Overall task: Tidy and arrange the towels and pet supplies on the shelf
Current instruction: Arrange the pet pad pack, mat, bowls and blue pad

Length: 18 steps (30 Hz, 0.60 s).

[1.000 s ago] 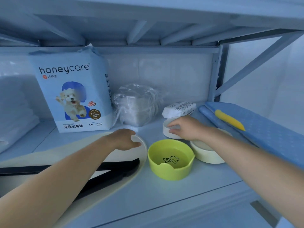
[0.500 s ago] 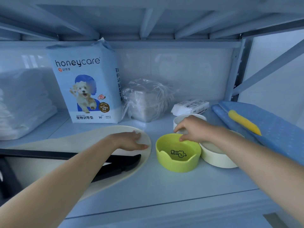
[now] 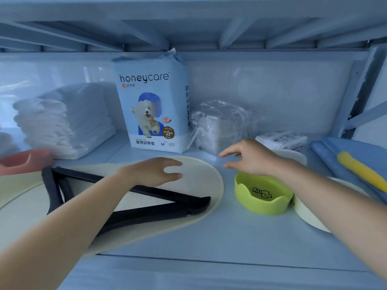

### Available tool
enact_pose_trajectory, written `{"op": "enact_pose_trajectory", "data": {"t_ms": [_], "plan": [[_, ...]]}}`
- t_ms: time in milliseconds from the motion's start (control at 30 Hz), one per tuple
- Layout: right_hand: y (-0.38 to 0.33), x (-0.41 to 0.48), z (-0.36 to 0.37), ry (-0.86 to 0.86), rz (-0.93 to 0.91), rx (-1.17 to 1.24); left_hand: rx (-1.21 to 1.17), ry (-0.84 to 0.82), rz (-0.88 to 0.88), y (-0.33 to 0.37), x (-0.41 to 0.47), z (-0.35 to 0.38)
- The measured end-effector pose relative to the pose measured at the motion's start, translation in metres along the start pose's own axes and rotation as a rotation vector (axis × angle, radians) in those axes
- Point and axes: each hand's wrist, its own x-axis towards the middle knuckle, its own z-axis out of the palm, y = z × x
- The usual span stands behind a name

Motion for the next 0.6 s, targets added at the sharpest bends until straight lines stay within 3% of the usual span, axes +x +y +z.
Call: {"op": "enact_pose_trajectory", "data": {"t_ms": [267, 433, 600], "plan": [[-0.101, 0.0, 0.062, -0.177, -0.249, 0.067, -0.028, 0.157, -0.073, -0.061, -0.08, -0.019], [-0.143, -0.005, 0.09, -0.108, -0.332, 0.098, -0.003, 0.389, 0.075, -0.109, -0.135, -0.013], [-0.187, -0.019, 0.106, -0.099, -0.328, 0.14, 0.071, 0.475, 0.127, -0.162, -0.185, -0.003]]}}
